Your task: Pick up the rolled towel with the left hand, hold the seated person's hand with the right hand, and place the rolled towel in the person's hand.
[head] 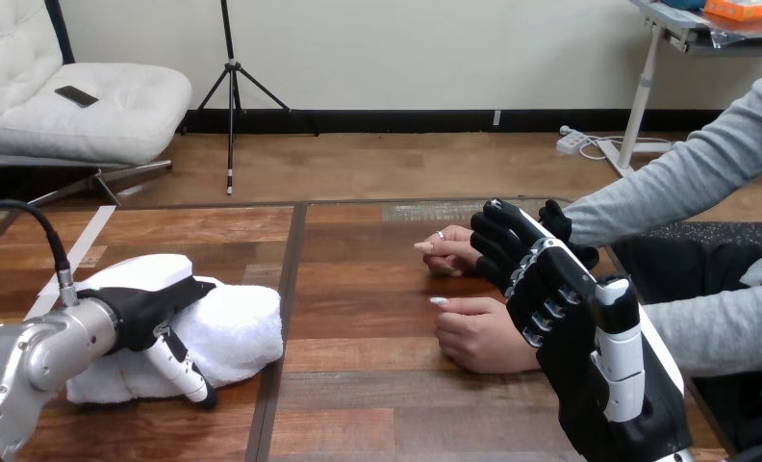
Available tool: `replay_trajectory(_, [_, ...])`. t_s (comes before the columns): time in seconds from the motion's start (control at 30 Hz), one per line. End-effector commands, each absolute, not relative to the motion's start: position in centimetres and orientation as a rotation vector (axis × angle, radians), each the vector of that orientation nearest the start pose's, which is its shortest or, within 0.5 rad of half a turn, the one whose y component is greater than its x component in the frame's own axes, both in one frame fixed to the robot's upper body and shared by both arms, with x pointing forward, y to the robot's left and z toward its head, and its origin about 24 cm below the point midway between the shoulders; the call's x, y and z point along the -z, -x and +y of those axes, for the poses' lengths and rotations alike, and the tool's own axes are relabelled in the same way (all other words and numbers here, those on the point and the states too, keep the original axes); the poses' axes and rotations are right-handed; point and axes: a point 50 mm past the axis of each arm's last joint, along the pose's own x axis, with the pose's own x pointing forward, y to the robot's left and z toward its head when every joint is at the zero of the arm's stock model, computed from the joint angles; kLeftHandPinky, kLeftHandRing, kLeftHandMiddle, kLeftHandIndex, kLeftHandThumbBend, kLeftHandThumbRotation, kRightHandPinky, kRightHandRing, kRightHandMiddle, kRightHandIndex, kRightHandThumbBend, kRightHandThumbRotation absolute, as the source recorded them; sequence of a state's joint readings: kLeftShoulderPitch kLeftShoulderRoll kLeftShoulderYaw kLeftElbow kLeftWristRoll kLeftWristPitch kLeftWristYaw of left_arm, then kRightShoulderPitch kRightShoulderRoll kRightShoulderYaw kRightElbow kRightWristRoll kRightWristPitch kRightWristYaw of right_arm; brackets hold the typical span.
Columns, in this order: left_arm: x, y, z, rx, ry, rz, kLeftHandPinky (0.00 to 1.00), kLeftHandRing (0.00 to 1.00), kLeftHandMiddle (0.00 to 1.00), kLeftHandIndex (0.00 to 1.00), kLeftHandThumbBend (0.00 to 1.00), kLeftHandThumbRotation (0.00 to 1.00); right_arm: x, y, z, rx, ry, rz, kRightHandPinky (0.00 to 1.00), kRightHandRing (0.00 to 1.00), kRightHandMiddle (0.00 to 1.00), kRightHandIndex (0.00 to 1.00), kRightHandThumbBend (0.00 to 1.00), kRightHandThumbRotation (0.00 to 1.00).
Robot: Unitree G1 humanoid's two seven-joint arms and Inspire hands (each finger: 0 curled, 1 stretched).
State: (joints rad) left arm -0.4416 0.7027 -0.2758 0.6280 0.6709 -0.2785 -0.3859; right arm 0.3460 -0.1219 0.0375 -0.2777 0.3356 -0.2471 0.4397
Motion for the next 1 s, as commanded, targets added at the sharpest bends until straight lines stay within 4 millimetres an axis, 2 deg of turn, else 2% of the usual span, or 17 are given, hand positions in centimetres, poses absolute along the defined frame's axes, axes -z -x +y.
replay_trajectory(0.0, [-5.77, -31.95, 24.26, 0.594, -1.399, 0.228, 0.6, 0.75, 0.8, 0.79, 0.97, 0.03, -8.32, -18.64, -15.93, -0.387, -0.137, -0.345, 0.98, 0.95, 0.92, 0.9, 0.82, 0.96])
replay_trajectory(0.3, [-5.62, -32.0, 24.16, 0.563, -1.405, 0.216, 0.53, 0.63, 0.69, 0.67, 0.9, 0.0, -8.39, -18.65, -16.01, -0.386, -0.137, -0.35, 0.98, 0.95, 0.92, 0.91, 0.82, 0.96])
replay_trajectory(0.47, [-5.52, -31.97, 24.12, 0.534, -1.433, 0.179, 0.39, 0.46, 0.53, 0.55, 0.81, 0.0, -8.41, -18.67, -16.07, -0.387, -0.142, -0.351, 0.99, 0.95, 0.92, 0.9, 0.81, 0.95])
replay_trajectory(0.67, [-5.41, -31.87, 24.17, 0.502, -1.45, 0.137, 0.29, 0.35, 0.44, 0.49, 0.76, 0.0, -8.43, -18.68, -16.15, -0.383, -0.138, -0.351, 1.0, 0.95, 0.92, 0.9, 0.8, 0.95])
replay_trajectory(0.8, [-5.41, -31.8, 24.2, 0.487, -1.46, 0.125, 0.27, 0.34, 0.42, 0.47, 0.73, 0.0, -8.46, -18.68, -16.17, -0.381, -0.134, -0.352, 1.0, 0.95, 0.92, 0.9, 0.8, 0.95])
replay_trajectory(0.97, [-5.37, -31.74, 24.3, 0.48, -1.454, 0.12, 0.29, 0.36, 0.43, 0.47, 0.69, 0.0, -8.46, -18.71, -16.2, -0.382, -0.13, -0.353, 1.0, 0.95, 0.91, 0.9, 0.8, 0.95])
